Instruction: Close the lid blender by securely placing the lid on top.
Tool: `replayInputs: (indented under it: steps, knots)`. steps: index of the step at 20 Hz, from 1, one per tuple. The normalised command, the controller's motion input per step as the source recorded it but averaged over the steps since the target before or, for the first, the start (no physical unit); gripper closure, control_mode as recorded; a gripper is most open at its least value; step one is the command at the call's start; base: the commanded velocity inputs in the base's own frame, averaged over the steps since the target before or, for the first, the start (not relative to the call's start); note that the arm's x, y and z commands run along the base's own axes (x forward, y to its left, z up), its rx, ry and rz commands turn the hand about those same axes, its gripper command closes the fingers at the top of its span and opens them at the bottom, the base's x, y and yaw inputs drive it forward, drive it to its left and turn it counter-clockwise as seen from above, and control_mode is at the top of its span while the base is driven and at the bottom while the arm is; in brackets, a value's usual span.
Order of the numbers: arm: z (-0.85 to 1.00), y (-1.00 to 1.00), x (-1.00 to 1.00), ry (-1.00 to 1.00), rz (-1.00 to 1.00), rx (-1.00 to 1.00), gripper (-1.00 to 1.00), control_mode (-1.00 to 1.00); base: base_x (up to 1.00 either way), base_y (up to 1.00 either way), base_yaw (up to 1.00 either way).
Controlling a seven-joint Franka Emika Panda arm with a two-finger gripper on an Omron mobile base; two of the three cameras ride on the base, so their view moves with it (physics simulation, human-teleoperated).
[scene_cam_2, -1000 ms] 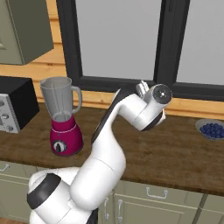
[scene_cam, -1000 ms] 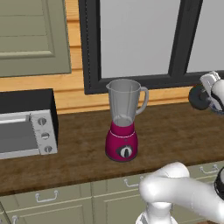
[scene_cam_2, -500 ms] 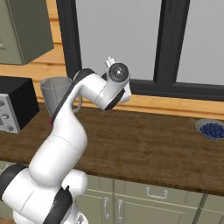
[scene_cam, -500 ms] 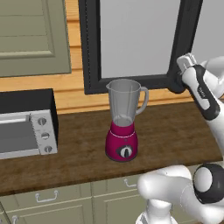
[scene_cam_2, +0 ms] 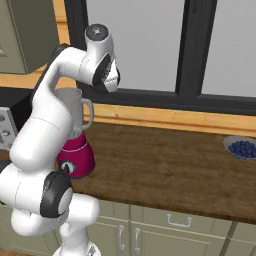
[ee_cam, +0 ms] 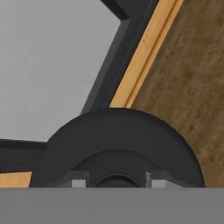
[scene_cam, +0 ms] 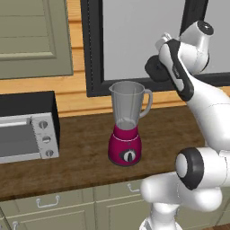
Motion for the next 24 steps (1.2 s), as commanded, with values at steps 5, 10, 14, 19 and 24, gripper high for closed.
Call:
replayInputs:
  steps: [5,10,14,19,24]
  knots:
    - [-0.02,0.18,0.00,0.00,0.00,0.00,1.00,-1.00,0.00,0.00,0.00]
    - [-0.09,0.59,0.01,0.03,0.00,0.00,1.00,-1.00,0.00,0.00,0.00]
    - [0.19,0.76,0.01,0.20,0.00,0.00,1.00,-1.00,0.00,0.00,0.00]
    - [0.10,0.69,0.02,0.36,0.00,0.00,1.00,-1.00,0.00,0.00,0.00]
    - [0.01,0.35,0.00,0.21,0.00,0.00,1.00,-1.00,0.00,0.00,0.00]
